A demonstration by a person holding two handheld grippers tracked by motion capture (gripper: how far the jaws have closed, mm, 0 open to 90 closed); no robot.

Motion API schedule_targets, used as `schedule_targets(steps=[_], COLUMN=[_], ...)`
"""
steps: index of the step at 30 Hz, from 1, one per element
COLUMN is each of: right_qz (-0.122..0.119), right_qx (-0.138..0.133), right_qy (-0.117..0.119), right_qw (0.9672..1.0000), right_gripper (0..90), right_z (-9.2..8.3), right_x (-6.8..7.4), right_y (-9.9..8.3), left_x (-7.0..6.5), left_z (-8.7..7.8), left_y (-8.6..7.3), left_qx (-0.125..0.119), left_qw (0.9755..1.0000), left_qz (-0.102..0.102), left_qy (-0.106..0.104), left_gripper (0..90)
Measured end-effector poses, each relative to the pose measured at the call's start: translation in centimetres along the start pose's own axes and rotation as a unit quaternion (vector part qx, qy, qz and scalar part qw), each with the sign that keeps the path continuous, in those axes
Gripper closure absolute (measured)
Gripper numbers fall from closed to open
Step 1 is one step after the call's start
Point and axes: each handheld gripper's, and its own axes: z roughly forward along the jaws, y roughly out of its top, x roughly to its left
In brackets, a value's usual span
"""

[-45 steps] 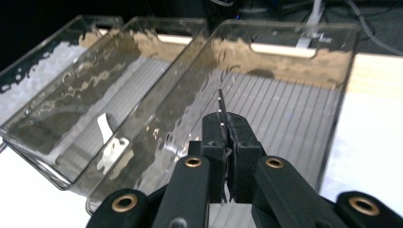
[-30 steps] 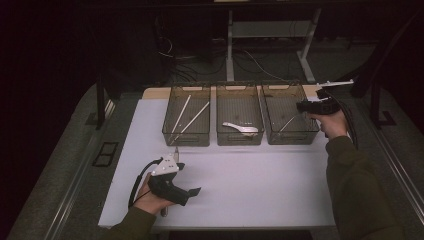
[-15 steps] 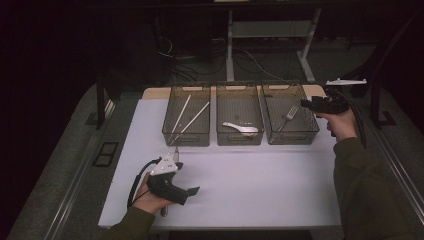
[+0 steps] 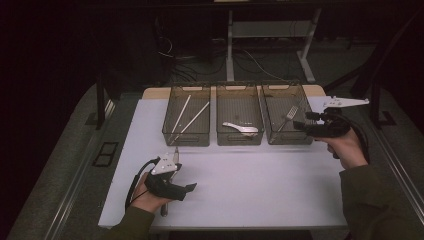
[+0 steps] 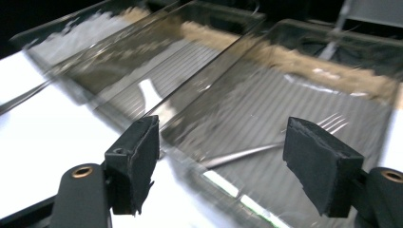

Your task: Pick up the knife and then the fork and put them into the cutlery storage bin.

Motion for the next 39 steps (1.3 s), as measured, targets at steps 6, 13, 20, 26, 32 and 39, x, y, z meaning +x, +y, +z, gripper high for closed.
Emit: schedule_targets(steps=[6,13,20,26,32,39], right_qz=[-0.014,-0.022,-0.028,-0.018,-0.014,-0.013], right_qx=[0.002,0.014,0.025,0.032,0.029,0.03], right_qy=[0.01,0.007,0.011,0.018,0.026,0.027], right_qw=[0.9999,0.9996,0.9992,0.9992,0.9992,0.9991], right_gripper=[27.2,23.0,19.1,18.6,18.6,18.6], right_z=[-0.4,0.0,0.1,-0.3,-0.8,-0.6], right_x=[2.7,5.7,7.8,8.7,9.2,9.2], right_y=[-2.2,-5.2,-7.8,-9.8,-10.4,-10.4], left_x=[0.8,2.5,4.6,7.0,8.9,9.3], left_z=[-0.5,-0.2,0.0,0.9,2.4,3.8], left_y=[0.2,0.2,0.7,0.8,1.0,1.2], left_qx=[0.008,0.025,0.024,0.026,0.045,0.062], left_qw=[0.9999,0.9984,0.9946,0.9898,0.986,0.9855], left_qz=[-0.006,-0.023,-0.048,-0.072,-0.086,-0.087], left_qy=[0.01,0.045,0.09,0.12,0.135,0.131], left_gripper=[38.9,74.1,89.0,89.0,88.9,88.9])
